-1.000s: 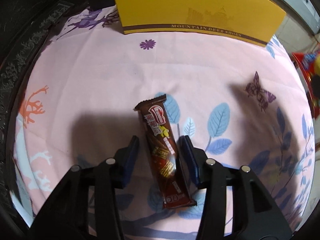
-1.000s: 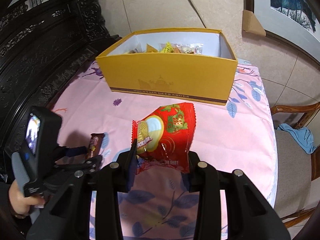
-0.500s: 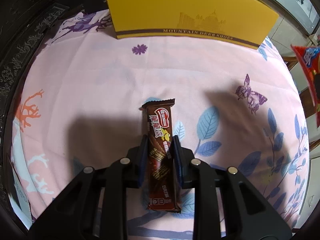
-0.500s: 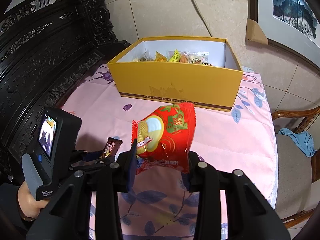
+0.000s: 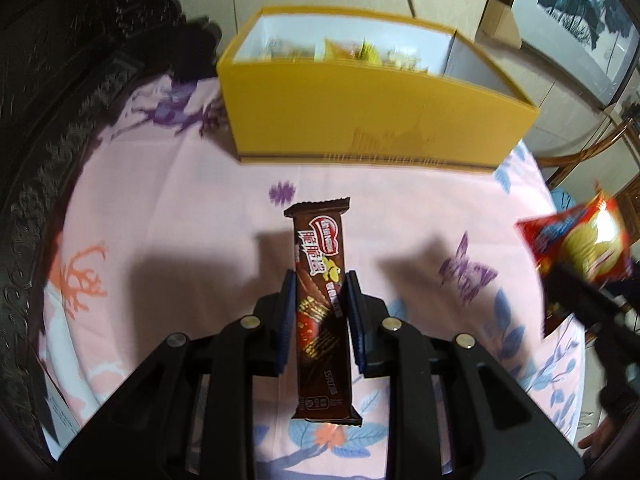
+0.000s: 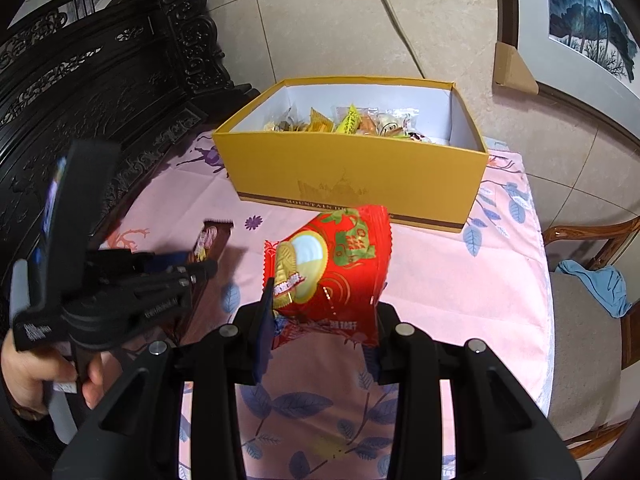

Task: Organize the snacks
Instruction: 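Carry the biscuit packet and chocolate bar into the box and release both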

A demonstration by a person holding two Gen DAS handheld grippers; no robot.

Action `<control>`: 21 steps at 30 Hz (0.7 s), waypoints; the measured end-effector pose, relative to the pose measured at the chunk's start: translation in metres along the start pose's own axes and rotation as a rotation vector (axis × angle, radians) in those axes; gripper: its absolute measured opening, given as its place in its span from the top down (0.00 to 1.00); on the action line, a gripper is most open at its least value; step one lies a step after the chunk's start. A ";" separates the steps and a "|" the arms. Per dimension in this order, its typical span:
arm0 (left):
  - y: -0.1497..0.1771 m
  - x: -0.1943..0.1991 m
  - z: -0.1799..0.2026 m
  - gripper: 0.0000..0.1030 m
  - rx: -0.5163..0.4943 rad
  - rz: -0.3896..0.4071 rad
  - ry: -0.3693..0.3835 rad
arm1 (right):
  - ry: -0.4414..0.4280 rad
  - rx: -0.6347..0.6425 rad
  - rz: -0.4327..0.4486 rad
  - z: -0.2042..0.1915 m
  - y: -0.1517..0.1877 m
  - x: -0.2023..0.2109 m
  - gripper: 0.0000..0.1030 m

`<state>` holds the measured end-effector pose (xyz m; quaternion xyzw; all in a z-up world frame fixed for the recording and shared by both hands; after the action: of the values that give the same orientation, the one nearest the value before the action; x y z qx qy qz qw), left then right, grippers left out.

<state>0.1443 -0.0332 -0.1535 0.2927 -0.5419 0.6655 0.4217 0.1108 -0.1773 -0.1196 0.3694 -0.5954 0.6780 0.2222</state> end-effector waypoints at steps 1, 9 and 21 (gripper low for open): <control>-0.009 0.002 0.002 0.77 -0.005 0.012 0.003 | 0.002 -0.002 -0.001 0.001 -0.003 -0.001 0.63; -0.096 0.005 0.003 0.77 0.001 0.075 0.014 | 0.000 -0.050 0.005 0.010 -0.058 -0.018 0.63; -0.221 -0.015 0.001 0.77 -0.068 0.132 -0.042 | 0.056 -0.120 0.013 0.039 -0.179 -0.077 0.63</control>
<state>0.3456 -0.0250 -0.0611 0.2561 -0.5910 0.6666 0.3751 0.3012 -0.1697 -0.0625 0.3321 -0.6309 0.6527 0.2560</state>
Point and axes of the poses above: each gripper's, at about its wrist camera, not at the fingertips, and x roughly against the way its jaws point, z to its right, y to its underside, the point moved 6 cm from there along -x, roughly the way its jaws point, and after that the axes turned 12 degrees about y, right-handed, at the moved point
